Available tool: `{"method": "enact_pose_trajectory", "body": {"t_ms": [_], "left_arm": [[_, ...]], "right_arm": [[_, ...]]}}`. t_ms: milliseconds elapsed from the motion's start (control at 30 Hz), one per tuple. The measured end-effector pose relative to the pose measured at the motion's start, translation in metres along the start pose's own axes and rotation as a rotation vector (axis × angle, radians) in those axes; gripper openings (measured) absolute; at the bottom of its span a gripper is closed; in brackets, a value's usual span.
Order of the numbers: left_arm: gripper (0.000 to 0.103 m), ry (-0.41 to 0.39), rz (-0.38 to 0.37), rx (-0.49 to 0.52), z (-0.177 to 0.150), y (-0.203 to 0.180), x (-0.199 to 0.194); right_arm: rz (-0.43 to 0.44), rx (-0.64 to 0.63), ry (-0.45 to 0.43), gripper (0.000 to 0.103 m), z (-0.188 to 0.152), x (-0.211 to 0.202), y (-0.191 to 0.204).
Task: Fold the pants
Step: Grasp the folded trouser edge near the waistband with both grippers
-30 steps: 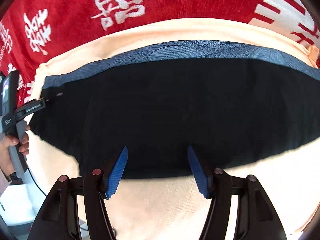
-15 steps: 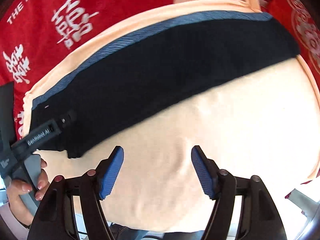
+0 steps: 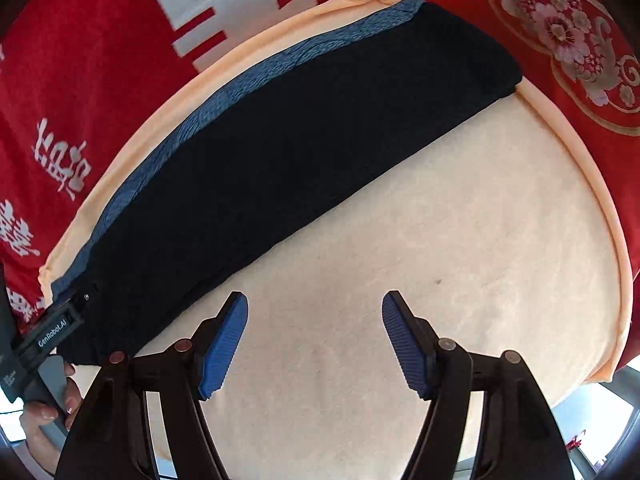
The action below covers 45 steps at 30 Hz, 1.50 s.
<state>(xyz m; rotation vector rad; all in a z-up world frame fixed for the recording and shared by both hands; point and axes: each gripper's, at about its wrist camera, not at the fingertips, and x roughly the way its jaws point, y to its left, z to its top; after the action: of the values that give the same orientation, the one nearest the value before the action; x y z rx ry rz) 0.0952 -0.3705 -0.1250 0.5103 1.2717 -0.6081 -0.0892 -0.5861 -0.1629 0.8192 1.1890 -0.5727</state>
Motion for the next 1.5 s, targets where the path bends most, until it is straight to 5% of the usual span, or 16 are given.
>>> {"method": "enact_pose_trajectory", "body": {"t_ms": [233,600,700,733,900,1200,1500], "left_arm": [[0.103,-0.006,0.009,-0.009,0.036,-0.061,0.02],[0.103,0.001,0.051,-0.067,0.073,-0.092,0.046],[0.103,0.027,0.056,-0.11,0.079,-0.09,0.058],[0.103,0.033,0.05,-0.128,0.08,-0.089,0.062],[0.103,0.028,0.053,-0.133,0.075,-0.087,0.063],[0.103,0.043,0.058,-0.12,0.079,-0.097,0.072],[0.103,0.05,0.067,-0.109,0.088,-0.104,0.077]], "right_arm": [[-0.002,0.003,-0.027,0.073,0.041,-0.005,-0.034],[0.004,-0.168,-0.14,0.072,0.134,0.005,-0.013],[0.012,-0.278,-0.129,0.035,0.154,0.021,0.013],[0.019,-0.326,-0.116,0.033,0.158,0.029,0.024],[0.014,-0.433,-0.075,0.03,0.169,0.061,0.046],[0.009,-0.317,-0.095,0.027,0.191,0.052,0.019],[0.121,-0.203,-0.022,0.03,0.149,0.029,-0.011]]}}
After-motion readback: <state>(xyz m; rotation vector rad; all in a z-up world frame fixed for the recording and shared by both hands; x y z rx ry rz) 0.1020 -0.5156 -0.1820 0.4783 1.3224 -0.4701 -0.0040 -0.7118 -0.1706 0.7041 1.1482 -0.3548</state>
